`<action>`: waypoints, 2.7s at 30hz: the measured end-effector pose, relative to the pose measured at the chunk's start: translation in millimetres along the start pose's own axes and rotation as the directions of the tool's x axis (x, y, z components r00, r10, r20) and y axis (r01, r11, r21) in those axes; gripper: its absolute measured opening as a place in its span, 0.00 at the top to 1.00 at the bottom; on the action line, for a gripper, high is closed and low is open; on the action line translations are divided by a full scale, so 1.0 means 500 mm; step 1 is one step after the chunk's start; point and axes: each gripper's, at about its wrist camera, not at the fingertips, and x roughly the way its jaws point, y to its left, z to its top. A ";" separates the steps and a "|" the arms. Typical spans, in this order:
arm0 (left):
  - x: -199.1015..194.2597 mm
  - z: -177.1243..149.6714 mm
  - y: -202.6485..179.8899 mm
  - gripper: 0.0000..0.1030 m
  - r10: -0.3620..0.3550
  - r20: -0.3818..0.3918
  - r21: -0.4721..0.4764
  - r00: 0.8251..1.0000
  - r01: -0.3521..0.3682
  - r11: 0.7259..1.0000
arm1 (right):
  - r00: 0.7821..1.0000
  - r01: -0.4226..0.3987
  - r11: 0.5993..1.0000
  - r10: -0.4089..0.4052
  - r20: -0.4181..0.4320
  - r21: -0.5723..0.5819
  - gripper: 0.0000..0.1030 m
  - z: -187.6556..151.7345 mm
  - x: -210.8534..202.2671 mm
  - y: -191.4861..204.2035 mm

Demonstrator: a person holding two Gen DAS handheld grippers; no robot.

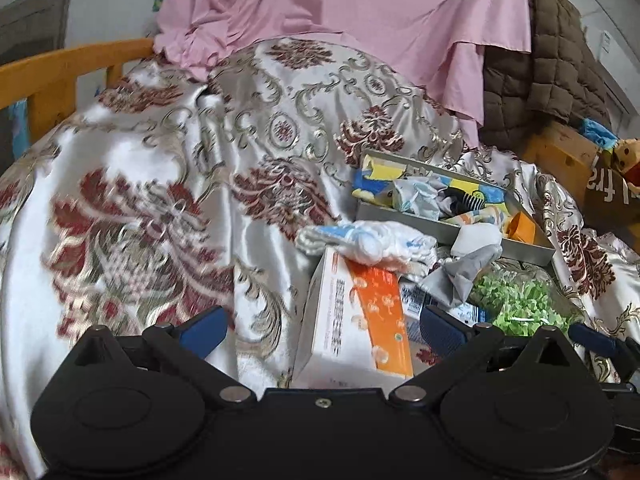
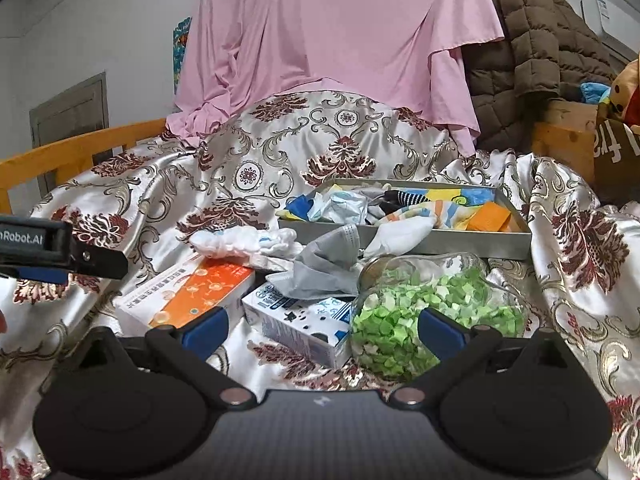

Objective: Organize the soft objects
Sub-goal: 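Grasp the white-blue cloth with the left tool while the right tool grasps the grey sock, then carry the white-blue cloth with the left tool while the right tool carries the grey sock over the tray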

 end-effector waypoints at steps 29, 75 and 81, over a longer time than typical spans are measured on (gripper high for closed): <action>0.207 0.058 -0.019 0.08 -0.149 0.038 0.181 0.988 0.140 0.973 | 1.000 -0.005 0.967 0.011 0.021 -0.254 0.01 0.019 0.167 0.031; 0.196 0.060 -0.037 0.78 -0.207 0.122 0.238 0.971 0.174 0.955 | 0.998 -0.059 0.974 0.056 -0.020 -0.217 0.91 0.046 0.210 0.024; 0.165 0.073 -0.040 0.79 -0.222 0.166 0.231 0.961 0.181 0.956 | 0.997 -0.047 0.968 0.060 0.046 -0.245 0.92 0.060 0.178 0.032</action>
